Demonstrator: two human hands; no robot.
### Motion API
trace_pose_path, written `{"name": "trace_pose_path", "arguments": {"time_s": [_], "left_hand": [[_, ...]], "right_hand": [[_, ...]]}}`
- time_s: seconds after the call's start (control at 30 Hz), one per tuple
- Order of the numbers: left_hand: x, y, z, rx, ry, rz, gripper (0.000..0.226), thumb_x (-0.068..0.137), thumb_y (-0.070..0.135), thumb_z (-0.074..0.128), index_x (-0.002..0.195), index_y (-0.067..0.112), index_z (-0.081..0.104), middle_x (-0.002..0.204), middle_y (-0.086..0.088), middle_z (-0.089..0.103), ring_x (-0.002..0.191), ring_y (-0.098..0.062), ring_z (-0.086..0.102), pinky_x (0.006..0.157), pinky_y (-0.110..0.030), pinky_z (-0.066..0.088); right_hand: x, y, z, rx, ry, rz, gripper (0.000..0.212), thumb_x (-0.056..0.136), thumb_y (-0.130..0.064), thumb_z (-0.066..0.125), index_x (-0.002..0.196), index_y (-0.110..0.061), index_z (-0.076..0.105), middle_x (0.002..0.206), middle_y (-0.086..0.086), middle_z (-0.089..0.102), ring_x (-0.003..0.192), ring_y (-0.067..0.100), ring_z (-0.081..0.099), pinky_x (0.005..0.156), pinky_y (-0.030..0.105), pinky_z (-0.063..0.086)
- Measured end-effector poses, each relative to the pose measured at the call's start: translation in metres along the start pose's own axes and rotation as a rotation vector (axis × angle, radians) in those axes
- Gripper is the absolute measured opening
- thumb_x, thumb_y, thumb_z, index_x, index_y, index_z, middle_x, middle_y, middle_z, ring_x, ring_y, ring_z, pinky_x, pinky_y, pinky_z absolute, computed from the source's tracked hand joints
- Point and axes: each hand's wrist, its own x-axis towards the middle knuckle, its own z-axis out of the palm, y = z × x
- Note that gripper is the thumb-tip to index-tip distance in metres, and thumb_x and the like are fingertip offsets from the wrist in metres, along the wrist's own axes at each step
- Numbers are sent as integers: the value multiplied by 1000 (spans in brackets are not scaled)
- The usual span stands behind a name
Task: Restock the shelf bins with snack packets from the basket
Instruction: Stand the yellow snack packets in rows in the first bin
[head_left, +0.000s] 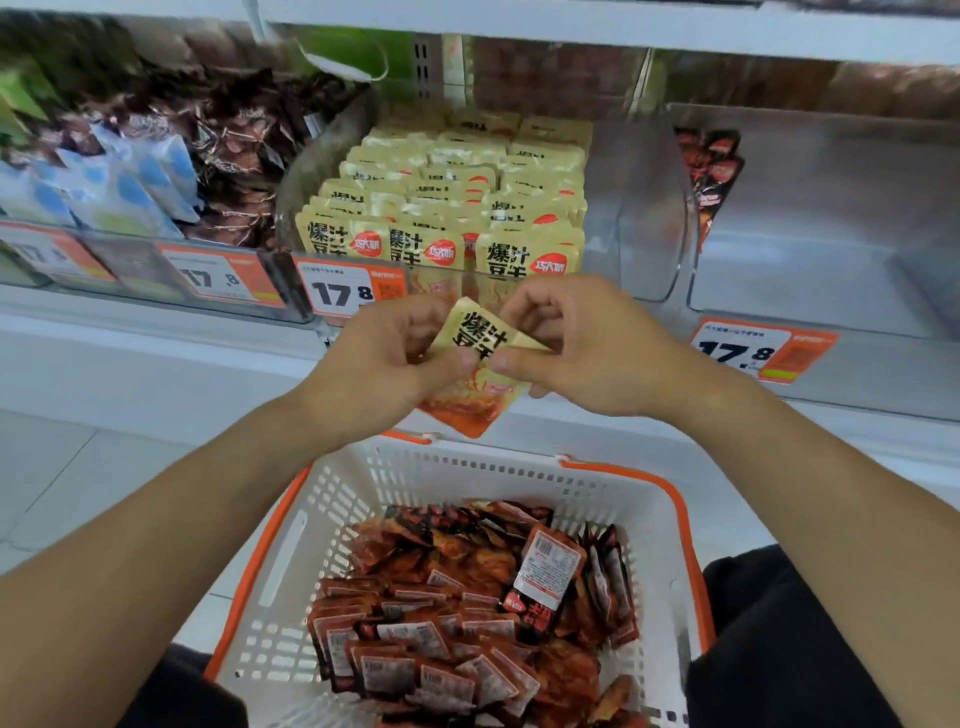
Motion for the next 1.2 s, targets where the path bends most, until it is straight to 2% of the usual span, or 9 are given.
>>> {"name": "trace_pose_path", "arguments": {"time_s": [0.17,0.27,0.4,0.47,0.7,0.83,0.9,1.07,1.2], "left_hand": [[12,2,-5,384,432,295,24,95,13,60,119,17,62,116,6,64,104,-3,57,89,-6,38],[24,-2,-12,528,501,387,40,86,4,51,125,10,60,129,-2,57,124,-14,49,106,-16,34],[41,-16,-9,745,368,388,64,78,15,51,142,7,49,150,-9,43,146,-25,30,120,-44,25],[44,-23,-3,828,327,383,70,77,16,54,146,9,44,154,-9,39,150,-27,24,121,-50,20],[44,-26,0,880,337,395,69,81,15,55,148,8,40,156,-10,37,151,-28,21,124,-47,14],[44,-26,1,891,338,400,69,82,15,54,149,8,39,157,-10,36,151,-28,21,124,-45,12],[44,-26,1,892,344,405,69,81,15,55,148,8,39,156,-10,36,150,-29,21,124,-47,13],[43,-25,3,896,341,393,72,79,17,55,148,7,39,157,-11,35,151,-29,20,123,-50,15],[43,-24,3,892,344,396,71,79,17,53,148,6,39,157,-12,35,151,-29,20,123,-51,15]], "right_hand": [[0,-10,-28,-119,498,-311,26,94,-11,63,119,-17,59,107,-12,65,96,4,65,85,36,55],[8,-8,-40,-153,706,-431,30,95,-8,59,125,-11,55,112,-13,59,103,8,60,87,33,51],[20,6,-40,-373,652,-415,32,94,-5,60,126,-6,60,119,0,62,110,10,55,96,10,37],[25,9,-36,-396,624,-402,34,93,-4,61,127,-8,62,122,3,64,112,12,56,96,9,36],[33,8,-35,-474,469,-224,38,92,-13,65,129,-22,63,116,1,67,105,19,60,90,17,34],[37,6,-28,-493,447,-116,37,91,-15,68,125,-28,63,121,-3,67,115,25,58,101,46,42],[38,6,-24,-485,439,-74,36,90,-14,69,123,-29,63,120,-2,68,113,26,59,99,49,44],[40,10,-18,-480,444,-57,33,91,-12,67,120,-25,64,116,2,68,106,23,59,85,28,42],[42,20,-12,-385,463,-81,19,96,-30,62,112,-22,69,118,3,61,109,12,54,85,8,31]]}}
